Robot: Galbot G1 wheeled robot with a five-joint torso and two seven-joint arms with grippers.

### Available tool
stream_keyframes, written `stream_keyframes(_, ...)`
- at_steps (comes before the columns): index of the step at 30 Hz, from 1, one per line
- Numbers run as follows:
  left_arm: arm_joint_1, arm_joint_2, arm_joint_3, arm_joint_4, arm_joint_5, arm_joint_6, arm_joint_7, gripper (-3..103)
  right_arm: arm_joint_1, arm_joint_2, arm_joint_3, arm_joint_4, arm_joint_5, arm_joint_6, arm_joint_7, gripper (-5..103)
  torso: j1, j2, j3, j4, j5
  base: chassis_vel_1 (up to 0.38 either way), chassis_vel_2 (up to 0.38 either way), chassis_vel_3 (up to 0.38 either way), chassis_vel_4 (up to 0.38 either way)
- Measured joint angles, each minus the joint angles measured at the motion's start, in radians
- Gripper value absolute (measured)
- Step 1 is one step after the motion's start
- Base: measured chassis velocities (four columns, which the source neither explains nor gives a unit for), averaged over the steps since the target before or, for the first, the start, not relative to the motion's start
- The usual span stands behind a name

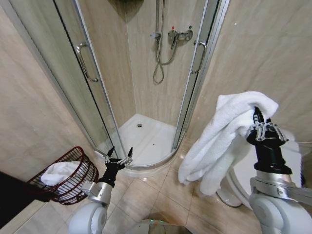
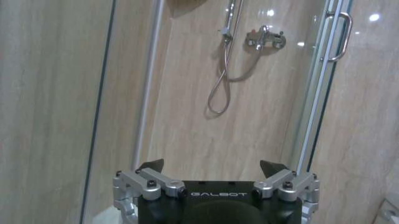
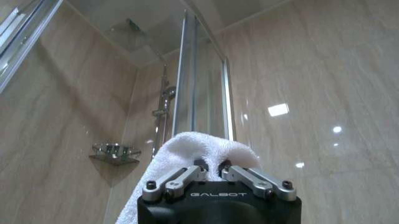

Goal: Discard the used towel into the hamper.

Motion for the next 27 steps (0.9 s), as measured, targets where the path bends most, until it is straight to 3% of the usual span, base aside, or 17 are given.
stream_keyframes(27, 0.000, 0.000, 0.000, 0.000, 0.000, 0.000, 0.000, 100, -0.004, 0.021, -0.040, 0.000, -0.042, 0.011, -0.002, 8, 0.052, 0.122, 0.069, 0.0000, 0.0000, 0.000, 0.000, 0.000, 0.000)
